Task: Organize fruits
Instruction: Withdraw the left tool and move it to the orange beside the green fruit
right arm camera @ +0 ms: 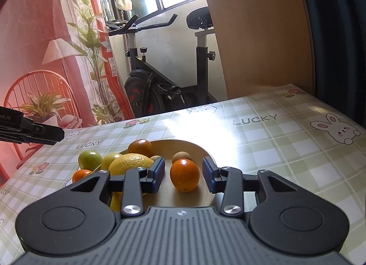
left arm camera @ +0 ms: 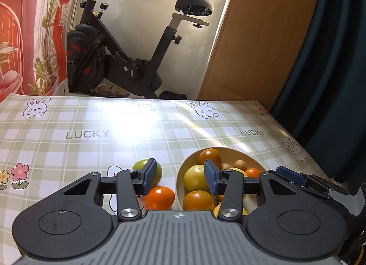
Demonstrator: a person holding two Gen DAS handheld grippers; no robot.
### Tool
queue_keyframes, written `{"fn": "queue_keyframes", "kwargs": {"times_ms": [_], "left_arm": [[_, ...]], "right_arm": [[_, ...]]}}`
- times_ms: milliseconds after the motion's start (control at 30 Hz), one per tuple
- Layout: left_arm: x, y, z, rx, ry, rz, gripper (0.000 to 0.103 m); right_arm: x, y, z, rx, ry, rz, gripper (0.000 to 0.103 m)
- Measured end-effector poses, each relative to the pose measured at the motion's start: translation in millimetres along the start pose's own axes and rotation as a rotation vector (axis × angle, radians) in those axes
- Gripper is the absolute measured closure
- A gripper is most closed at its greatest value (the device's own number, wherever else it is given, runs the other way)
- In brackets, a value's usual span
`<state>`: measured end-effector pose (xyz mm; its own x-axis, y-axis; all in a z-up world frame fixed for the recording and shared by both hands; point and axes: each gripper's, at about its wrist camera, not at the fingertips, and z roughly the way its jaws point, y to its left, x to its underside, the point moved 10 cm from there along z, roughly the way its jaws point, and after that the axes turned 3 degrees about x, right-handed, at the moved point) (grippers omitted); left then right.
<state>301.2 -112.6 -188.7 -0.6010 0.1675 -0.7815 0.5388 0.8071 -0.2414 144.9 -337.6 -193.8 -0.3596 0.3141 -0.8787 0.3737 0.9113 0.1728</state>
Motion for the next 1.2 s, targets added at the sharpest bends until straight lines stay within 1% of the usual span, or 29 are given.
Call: {"fn": "queue_keyframes", "kwargs": {"times_ms": [33,233,300,333,367,400,467,500,567,633,767,833,933,967,1000,1033,1133,1200], "left_arm": [[-0.7,4.5,-2.8,-0.001,-0.01,-0.009,0.047],[-2.6,36.6,-16.8,-0.03,-0.048,-0.066,0.047],[-2.6,48.5,-21.8,-0.05,-0.057,-0.078,0.047],[-2.7,53.4,-24.4,-0.056,-0.062,-0.081,0.045],[-3.5,58.3,-27.8,-0.063,-0.071,-0.082,0.037],[-4.3,61.4,-31.0,-0.068,-0.085,-0.082,0.032],[-9.1,71.0,-41.5,-0.098,-0.144,-0.08,0.01],[-10.9,74.5,-45.9,-0.118,-0.169,-0.078,0.007],[-13.2,79.2,-50.6,-0.144,-0.197,-0.071,0.006],[-12.4,84.6,-50.8,-0.158,-0.191,-0.075,0.006],[-4.1,95.9,-51.0,-0.183,-0.181,-0.124,0.006],[0.0,104.8,-52.6,-0.204,-0.177,-0.158,0.006],[6.1,112.6,-53.2,-0.21,-0.16,-0.19,0.008],[7.2,113.8,-53.4,-0.187,-0.16,-0.202,0.009],[8.1,114.5,-53.7,-0.165,-0.166,-0.214,0.009],[9.0,115.9,-54.2,-0.158,-0.171,-0.225,0.009],[9.2,118.1,-55.8,-0.178,-0.181,-0.22,0.012],[10.1,117.7,-56.5,-0.172,-0.18,-0.22,0.013]], "right_arm": [[-3.3,5.1,-1.5,-0.003,-0.003,-0.012,0.062],[-27.3,53.2,-3.2,-0.062,-0.023,-0.123,0.062],[-30.1,73.7,1.5,-0.091,-0.015,-0.165,0.062],[-30.1,82.5,4.1,-0.103,-0.008,-0.185,0.062],[-29.3,93.8,8.1,-0.117,0.002,-0.211,0.062],[-27.9,104.0,11.7,-0.131,0.013,-0.232,0.062],[-24.0,121.6,18.6,-0.156,0.033,-0.273,0.062],[-19.6,133.0,24.2,-0.172,0.053,-0.303,0.062],[-10.4,149.2,34.5,-0.189,0.099,-0.354,0.062],[4.7,166.1,46.7,-0.193,0.157,-0.422,0.062],[26.3,185.7,68.8,-0.184,0.244,-0.524,0.062],[33.8,190.6,77.6,-0.173,0.273,-0.562,0.061],[41.7,190.3,89.0,-0.143,0.306,-0.604,0.059],[44.5,188.7,92.9,-0.13,0.319,-0.613,0.058],[44.0,188.7,94.9,-0.126,0.312,-0.618,0.056],[44.3,188.7,96.6,-0.121,0.313,-0.622,0.054],[46.5,191.3,98.6,-0.116,0.316,-0.634,0.053],[49.9,192.7,97.9,-0.12,0.329,-0.633,0.051]]}}
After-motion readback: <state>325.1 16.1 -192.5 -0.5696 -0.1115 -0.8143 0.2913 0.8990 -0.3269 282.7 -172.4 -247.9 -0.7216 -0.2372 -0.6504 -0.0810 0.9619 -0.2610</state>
